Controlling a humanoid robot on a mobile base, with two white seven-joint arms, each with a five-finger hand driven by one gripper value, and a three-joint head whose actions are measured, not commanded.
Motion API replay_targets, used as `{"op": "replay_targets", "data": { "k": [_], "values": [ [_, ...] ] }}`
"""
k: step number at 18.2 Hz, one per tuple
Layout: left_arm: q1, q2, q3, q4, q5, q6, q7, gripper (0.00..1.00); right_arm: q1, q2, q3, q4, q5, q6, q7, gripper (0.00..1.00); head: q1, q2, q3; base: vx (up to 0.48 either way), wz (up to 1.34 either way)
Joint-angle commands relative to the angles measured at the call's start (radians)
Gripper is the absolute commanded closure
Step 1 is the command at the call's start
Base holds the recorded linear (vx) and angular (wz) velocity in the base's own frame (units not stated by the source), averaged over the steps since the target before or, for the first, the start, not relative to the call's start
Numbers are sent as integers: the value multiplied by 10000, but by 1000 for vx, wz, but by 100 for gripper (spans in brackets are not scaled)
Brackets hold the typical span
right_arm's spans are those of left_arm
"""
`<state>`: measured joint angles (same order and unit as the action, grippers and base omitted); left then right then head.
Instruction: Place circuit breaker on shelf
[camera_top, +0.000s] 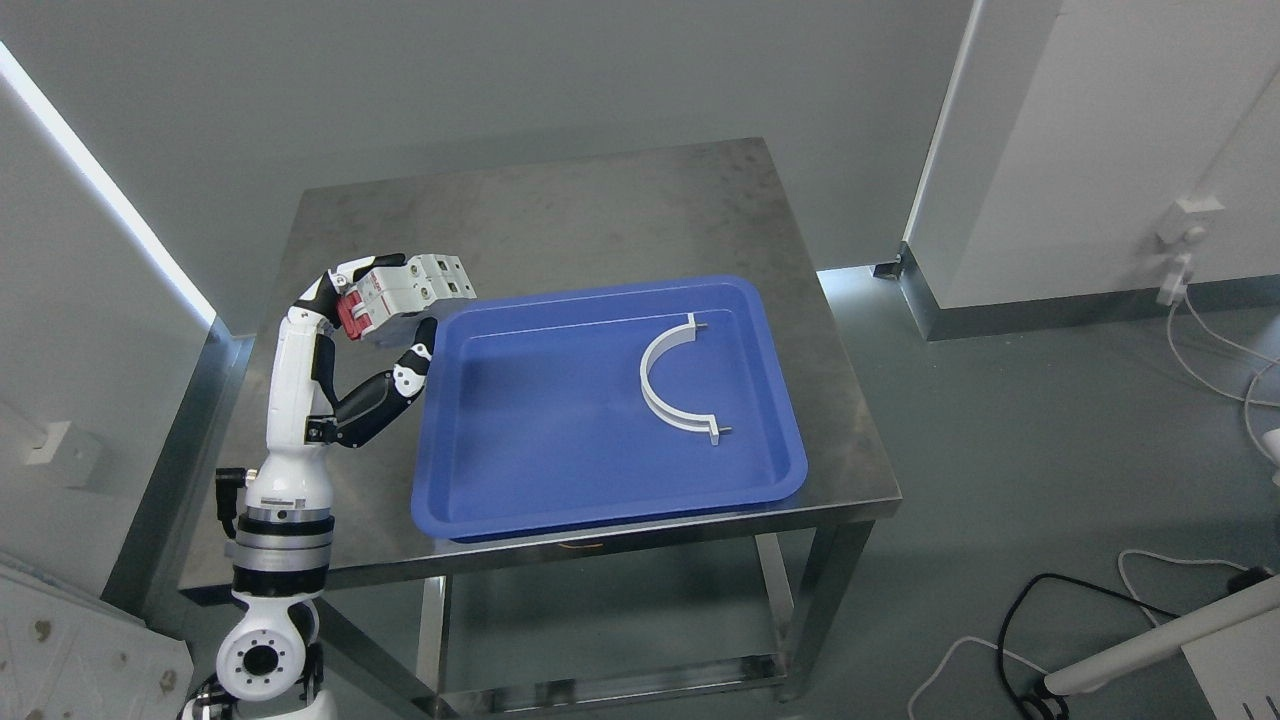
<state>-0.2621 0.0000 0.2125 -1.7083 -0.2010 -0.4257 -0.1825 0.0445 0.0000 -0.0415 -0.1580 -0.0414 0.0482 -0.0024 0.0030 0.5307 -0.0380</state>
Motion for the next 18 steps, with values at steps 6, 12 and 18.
{"op": "replay_targets", "data": {
  "k": [6, 12, 18],
  "values": [
    [-2, 175, 7, -6, 0, 8, 0, 89, 0, -175, 0, 0, 0, -7, -6, 0, 0, 0, 0, 0, 0],
    [-2, 175, -8, -6, 0, 8, 0, 89, 0, -175, 0, 0, 0, -7, -6, 0, 0, 0, 0, 0, 0],
    [13, 175, -8, -6, 0, 8, 0, 89, 0, -175, -15, 0, 0, -7, -6, 0, 0, 0, 0, -1, -7]
  ]
}}
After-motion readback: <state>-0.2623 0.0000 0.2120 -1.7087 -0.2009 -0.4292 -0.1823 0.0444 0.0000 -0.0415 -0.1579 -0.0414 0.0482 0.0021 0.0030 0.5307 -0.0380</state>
